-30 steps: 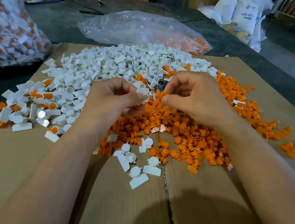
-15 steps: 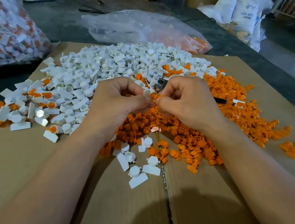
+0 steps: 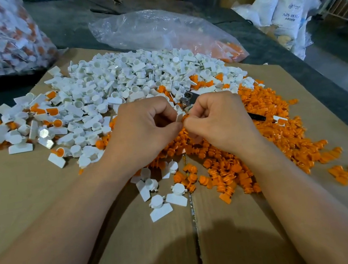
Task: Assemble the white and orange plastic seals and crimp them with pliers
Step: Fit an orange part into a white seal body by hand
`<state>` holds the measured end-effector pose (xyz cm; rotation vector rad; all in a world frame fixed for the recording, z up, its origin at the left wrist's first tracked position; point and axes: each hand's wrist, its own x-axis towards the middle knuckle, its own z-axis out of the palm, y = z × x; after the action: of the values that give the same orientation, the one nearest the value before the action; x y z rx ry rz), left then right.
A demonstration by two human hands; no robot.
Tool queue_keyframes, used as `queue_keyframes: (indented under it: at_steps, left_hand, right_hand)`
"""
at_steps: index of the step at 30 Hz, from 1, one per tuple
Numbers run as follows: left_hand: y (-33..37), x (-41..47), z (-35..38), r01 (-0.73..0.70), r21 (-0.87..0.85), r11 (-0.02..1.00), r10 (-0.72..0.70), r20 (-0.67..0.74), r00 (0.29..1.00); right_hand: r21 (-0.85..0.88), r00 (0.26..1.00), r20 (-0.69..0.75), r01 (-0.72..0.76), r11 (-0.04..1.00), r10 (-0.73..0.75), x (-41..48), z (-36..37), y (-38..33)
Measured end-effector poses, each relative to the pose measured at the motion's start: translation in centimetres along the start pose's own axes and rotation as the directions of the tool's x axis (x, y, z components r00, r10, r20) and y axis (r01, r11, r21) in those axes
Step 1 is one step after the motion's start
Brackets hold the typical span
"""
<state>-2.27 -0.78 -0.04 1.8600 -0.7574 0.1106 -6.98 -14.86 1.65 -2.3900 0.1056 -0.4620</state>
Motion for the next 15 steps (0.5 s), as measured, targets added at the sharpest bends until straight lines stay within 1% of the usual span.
queue_keyframes:
  at_steps: [4, 6, 9, 13, 15]
  left_hand:
    - [0.00, 0.03, -0.03, 0.024, -0.038, 0.999, -0.025, -0.039, 0.999]
    - [-0.09, 0.29, -0.15, 0.074, -0.129, 0.989, -0.083, -0.061, 0.995]
    - [-0.17, 0.67, -0.56, 0.177, -0.297, 0.938, -0.200, -0.050, 0.978]
    - [0.16, 0.60, -0.82, 0.190, -0.394, 0.899, -0.216, -0.023, 0.976]
    - [0.28, 0.59, -0.78, 0.210, -0.449, 0.869, -0.244, -0.018, 0.970]
  right_hand:
    - [0.048, 1.000, 0.001, 0.015, 0.999, -0.015, 0.01, 0.00, 0.06]
    - [0.101, 0.999, -0.009, 0.043, 0.994, -0.043, 0.02, 0.07, 0.03]
    - [0.177, 0.996, -0.047, 0.088, 0.980, -0.081, -0.02, 0.22, -0.10]
    - [0.260, 0.980, -0.097, 0.195, 0.946, -0.175, -0.22, 0.29, -0.16]
    - [0.266, 0.977, -0.093, 0.209, 0.941, -0.191, -0.26, 0.30, -0.02]
